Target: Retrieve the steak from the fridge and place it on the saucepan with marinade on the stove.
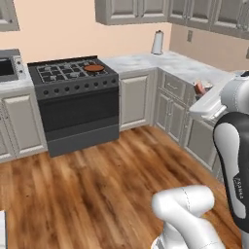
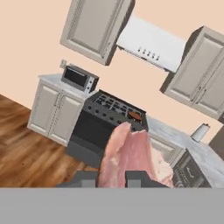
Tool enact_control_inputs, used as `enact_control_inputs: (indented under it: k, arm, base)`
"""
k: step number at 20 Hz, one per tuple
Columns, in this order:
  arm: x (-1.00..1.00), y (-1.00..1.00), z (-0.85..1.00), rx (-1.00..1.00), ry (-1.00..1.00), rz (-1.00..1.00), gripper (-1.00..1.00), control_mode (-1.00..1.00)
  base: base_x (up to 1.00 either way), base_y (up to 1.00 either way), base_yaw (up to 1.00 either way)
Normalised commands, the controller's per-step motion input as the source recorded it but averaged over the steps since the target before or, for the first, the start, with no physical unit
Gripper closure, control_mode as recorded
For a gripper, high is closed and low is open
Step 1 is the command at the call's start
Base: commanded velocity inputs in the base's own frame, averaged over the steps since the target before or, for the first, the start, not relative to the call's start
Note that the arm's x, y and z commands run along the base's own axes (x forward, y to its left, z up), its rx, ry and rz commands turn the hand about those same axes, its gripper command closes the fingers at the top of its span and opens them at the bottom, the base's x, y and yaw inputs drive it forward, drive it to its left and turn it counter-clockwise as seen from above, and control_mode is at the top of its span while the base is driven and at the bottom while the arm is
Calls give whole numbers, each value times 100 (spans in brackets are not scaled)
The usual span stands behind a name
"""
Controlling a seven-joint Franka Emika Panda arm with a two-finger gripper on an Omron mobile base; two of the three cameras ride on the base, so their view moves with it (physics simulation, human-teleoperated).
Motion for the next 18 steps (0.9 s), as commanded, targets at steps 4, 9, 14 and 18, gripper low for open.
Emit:
enact_control_inputs:
  k: [4,9,14,18]
  arm:
    - [0,0,0,0,0,0,100,100]
    - [0,0,0,0,0,0,100,100]
    - [0,0,0,0,0,0,100,100]
    - [0,0,0,0,0,0,100,100]
  base:
    - [100,-5,30]
    - [100,-15,28]
    - [100,-42,22]
    - [100,-54,20]
